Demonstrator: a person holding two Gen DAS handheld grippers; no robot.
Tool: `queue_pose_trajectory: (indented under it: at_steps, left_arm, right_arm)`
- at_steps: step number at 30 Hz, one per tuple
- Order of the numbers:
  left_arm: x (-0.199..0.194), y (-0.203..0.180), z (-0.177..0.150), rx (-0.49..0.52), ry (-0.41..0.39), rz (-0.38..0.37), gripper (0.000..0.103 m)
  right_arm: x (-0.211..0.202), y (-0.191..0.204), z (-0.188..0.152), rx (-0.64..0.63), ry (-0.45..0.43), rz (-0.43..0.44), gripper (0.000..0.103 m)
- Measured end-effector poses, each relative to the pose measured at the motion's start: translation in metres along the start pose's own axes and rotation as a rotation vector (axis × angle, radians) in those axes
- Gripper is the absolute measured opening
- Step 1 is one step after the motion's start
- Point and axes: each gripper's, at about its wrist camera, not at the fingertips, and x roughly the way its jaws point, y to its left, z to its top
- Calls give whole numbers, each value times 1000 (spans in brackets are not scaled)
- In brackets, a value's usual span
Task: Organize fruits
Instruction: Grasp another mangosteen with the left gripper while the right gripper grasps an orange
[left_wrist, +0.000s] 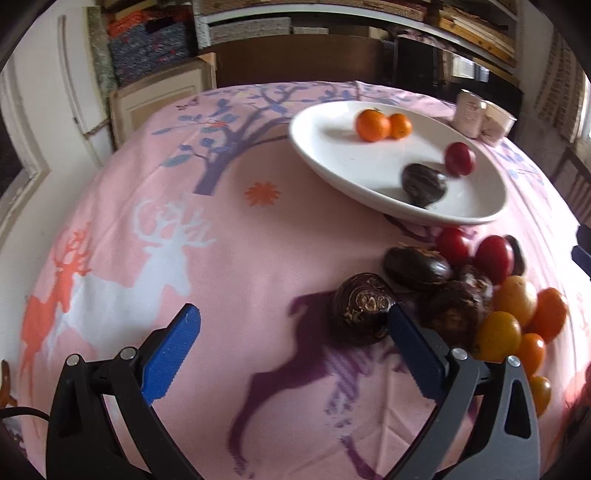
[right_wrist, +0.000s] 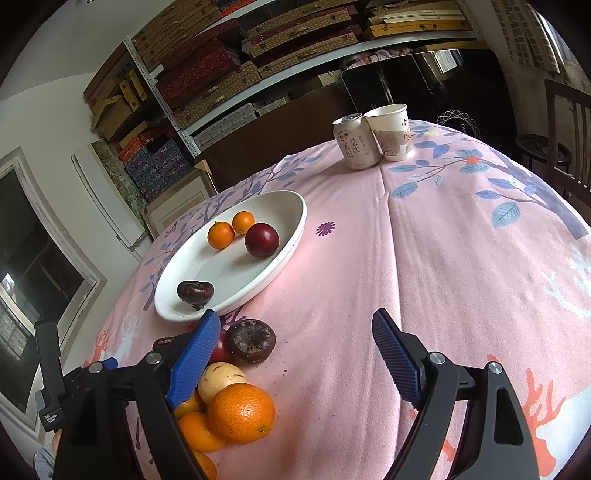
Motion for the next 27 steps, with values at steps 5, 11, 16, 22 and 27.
queue_pose_trajectory:
  at_steps: [5,11,16,22,27]
  left_arm:
    - [1,24,0,-89,16,-31,99]
    - [5,-3,-4,29,30,-1,99]
    - [10,-3,-1,30,30,36,99]
    - [16,-3,2,28,43,26,99]
    - [22,-4,4,25,56,17,99]
  right_arm:
    - [-1,0,0,4,-4,9,85]
    - [-4,3,-4,-14,9,28,85]
    - [-9,12,-17,-65,50,52,85]
    - [6,33,-34,-167,170,66,85]
    - [5,33,-40,-158,198,78,77]
